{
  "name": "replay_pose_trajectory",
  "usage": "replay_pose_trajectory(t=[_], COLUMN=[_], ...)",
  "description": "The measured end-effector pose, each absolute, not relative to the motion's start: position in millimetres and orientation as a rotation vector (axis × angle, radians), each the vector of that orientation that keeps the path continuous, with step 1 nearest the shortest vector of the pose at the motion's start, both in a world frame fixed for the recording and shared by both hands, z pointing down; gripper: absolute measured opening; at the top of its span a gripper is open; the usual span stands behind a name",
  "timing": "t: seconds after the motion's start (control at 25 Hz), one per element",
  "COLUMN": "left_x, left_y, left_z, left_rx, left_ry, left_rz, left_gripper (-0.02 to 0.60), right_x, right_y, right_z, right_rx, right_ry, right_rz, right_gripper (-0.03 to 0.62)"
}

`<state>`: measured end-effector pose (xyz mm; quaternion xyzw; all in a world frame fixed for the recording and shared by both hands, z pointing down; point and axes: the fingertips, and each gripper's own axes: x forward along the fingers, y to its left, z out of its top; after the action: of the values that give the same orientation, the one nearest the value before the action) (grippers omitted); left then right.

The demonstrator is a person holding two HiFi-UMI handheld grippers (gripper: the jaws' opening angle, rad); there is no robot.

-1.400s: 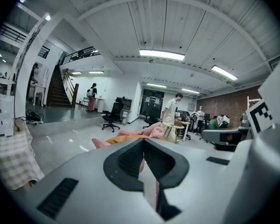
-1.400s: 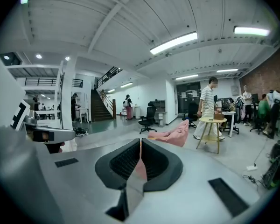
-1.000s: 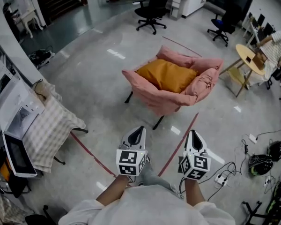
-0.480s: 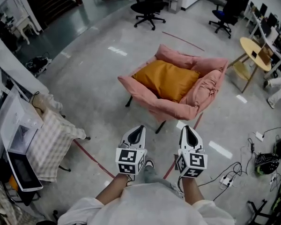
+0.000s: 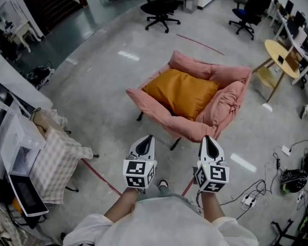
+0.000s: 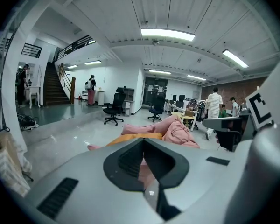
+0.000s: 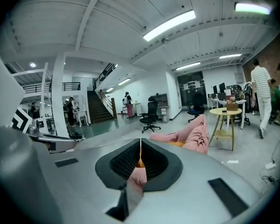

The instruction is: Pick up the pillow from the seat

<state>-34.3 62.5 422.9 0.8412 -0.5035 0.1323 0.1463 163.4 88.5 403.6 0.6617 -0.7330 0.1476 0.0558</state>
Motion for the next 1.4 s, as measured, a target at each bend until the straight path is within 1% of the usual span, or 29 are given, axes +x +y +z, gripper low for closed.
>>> replay_pose_trajectory(t=[0.52,0.92,1.12,1.4], left_x=[-19,-6,-7,-13], left_y=[-7,-103,-148,-215], left_z=[422,421,428,438], left_rx=[2.476,2.501,2.491,2.472], left_ry=[-1.389,-1.313,-1.272,-1.253], left_rz=[0.392,0.36,0.361,0.363], left_gripper=[0.009,0.009,0.009,0.009], right_x=[174,183,185,184], right_y=[33,-38,-72,-130], right_z=[412,408,415,410], right_rx=[2.055,2.096,2.112,2.134], right_ry=[-2.169,-2.07,-2.003,-1.962], right_rz=[0.468,0.453,0.497,0.471], right_gripper=[0.03,0.029,0.029,0.029])
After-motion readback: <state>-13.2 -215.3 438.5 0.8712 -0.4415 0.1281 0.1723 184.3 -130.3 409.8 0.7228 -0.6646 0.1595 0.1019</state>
